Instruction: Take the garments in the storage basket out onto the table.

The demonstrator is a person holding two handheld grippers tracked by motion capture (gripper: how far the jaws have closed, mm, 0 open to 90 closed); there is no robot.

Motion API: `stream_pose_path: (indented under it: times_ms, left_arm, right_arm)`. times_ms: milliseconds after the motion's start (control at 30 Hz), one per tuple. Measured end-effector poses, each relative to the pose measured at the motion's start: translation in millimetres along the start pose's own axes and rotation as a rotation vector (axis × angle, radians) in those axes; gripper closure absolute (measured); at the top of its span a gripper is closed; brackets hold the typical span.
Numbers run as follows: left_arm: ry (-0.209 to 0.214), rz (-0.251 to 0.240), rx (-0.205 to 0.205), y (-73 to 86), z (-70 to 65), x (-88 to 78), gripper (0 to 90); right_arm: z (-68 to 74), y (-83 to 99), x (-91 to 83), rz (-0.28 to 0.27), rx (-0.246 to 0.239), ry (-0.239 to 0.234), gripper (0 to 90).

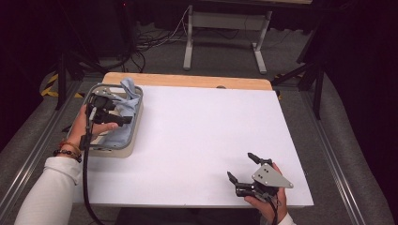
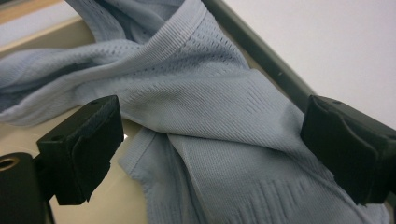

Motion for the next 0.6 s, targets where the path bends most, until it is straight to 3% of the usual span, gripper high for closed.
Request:
stream_pose_path:
  times_ms: [67, 100, 200, 267, 300, 367, 433, 467, 600]
  left_arm:
    - [0.024, 0.04, -0.001, 4.0, -3.6, 6.8, 8.5]
    - [0.022, 0.07, 0.025, 7.1, -5.1, 9.3, 9.5]
    - [0.019, 0.113, 0.031, 11.3, -5.9, 13.5, 13.5]
    - [-0.002, 0.183, 0.051, 18.2, -7.0, 21.0, 14.5]
    - [-0.002, 0.183, 0.051, 18.2, -7.0, 21.0, 16.2]
    - [-0.039, 0.293, 0.12, 28.5, -11.2, 31.8, 19.4]
    - [-0.061, 0.303, 0.142, 28.5, -10.3, 32.7, 23.7]
    - [-0.063, 0.307, 0.134, 29.0, -10.3, 32.8, 26.6]
    - [-0.103, 0.312, 0.164, 29.7, -8.3, 31.9, 43.2]
  right_arm:
    - [1.3, 0.9, 1.7, 0.008, 0.0, -0.007, 9.8]
    - [2.3, 1.5, 2.7, 0.015, -0.004, -0.013, 9.9]
    - [5.3, 2.9, 4.8, 0.032, -0.014, -0.025, 10.2]
    - [5.2, 4.4, 6.4, 0.04, -0.008, -0.03, 10.3]
    - [5.2, 4.4, 6.4, 0.04, -0.008, -0.03, 10.3]
    - [5.3, 6.7, 8.7, 0.051, -0.001, -0.035, 10.4]
    - [5.7, 8.0, 9.4, 0.06, 0.0, -0.037, 10.4]
    - [5.8, 8.7, 9.9, 0.065, 0.0, -0.036, 10.5]
    - [6.7, 12.5, 12.7, 0.091, 0.004, -0.042, 10.9]
Point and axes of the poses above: each handheld gripper's, and its own axes: x roughly forward along the jaws, y roughly out of its underside, z roughly to its left, the point moved 9 cm from there along x, roughly forward along the jaws, and after that the axes turned 14 degrees about -y, right-handed, at the moved point
